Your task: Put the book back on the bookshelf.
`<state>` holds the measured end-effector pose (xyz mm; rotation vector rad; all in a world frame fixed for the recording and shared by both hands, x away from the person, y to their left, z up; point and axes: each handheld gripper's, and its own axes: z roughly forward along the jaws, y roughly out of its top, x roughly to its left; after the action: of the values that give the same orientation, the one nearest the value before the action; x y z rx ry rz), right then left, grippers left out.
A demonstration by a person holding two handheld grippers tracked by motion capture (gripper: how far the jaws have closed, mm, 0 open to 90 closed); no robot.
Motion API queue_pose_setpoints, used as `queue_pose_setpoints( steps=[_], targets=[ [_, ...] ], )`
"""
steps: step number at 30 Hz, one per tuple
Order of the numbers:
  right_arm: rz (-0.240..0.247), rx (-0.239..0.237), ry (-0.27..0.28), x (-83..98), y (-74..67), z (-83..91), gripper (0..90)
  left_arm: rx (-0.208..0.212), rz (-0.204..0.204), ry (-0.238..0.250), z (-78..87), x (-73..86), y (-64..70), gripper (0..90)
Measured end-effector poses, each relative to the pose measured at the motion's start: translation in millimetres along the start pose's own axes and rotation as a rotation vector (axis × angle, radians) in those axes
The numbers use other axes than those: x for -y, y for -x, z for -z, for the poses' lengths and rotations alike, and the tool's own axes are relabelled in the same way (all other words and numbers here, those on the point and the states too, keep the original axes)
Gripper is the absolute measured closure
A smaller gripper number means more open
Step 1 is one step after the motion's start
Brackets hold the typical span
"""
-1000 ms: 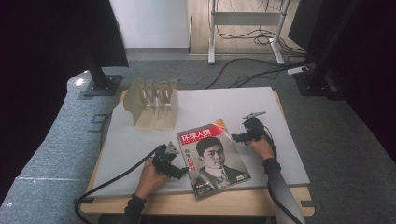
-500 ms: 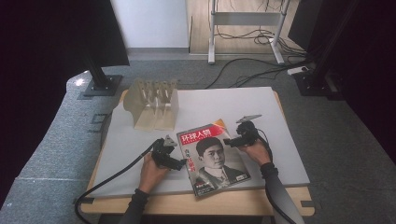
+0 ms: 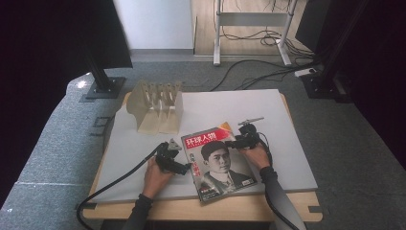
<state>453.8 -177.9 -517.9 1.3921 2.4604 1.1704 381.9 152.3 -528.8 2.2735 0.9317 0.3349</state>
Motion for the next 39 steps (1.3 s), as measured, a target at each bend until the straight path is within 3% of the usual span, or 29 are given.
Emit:
queue_pose_setpoints(
  steps=[4, 9, 13, 16, 23, 27, 29, 39],
  targets=[
    [-0.03, -0.066, 0.006, 9.4, 2.4, 7.8, 42.0, 0.0, 0.0, 0.0, 0.0, 0.0, 0.1, 0.0],
    [0.023, -0.046, -0.006, 5.8, -1.5, 9.8, 47.9, 0.002, 0.001, 0.001, -0.1, 0.0, -0.1, 0.0],
    [0.097, -0.013, -0.002, -9.1, -0.9, -0.6, 58.1, 0.003, 0.002, 0.001, -0.1, 0.0, -0.1, 0.0],
    [0.112, -0.003, 0.002, -20.4, -1.9, -8.6, 62.7, 0.003, 0.002, 0.001, -0.1, 0.0, -0.3, 0.0],
    [0.235, 0.032, 0.0, -27.2, -23.9, -1.4, 82.9, 0.003, 0.003, 0.001, -0.1, 0.1, -0.2, 0.0],
    [0.332, 0.103, -0.015, -27.5, -44.9, 9.0, 85.3, 0.003, 0.002, 0.0, 0.1, 0.1, -0.3, 0.0],
    [0.358, 0.117, -0.012, -28.1, -52.4, 13.0, 85.4, 0.004, 0.002, -0.001, 0.2, 0.1, -0.3, 0.0],
    [0.391, 0.061, 0.033, -35.4, -71.4, 42.3, 85.9, 0.006, -0.004, -0.002, 0.6, 0.0, -0.5, 0.0]
  ],
)
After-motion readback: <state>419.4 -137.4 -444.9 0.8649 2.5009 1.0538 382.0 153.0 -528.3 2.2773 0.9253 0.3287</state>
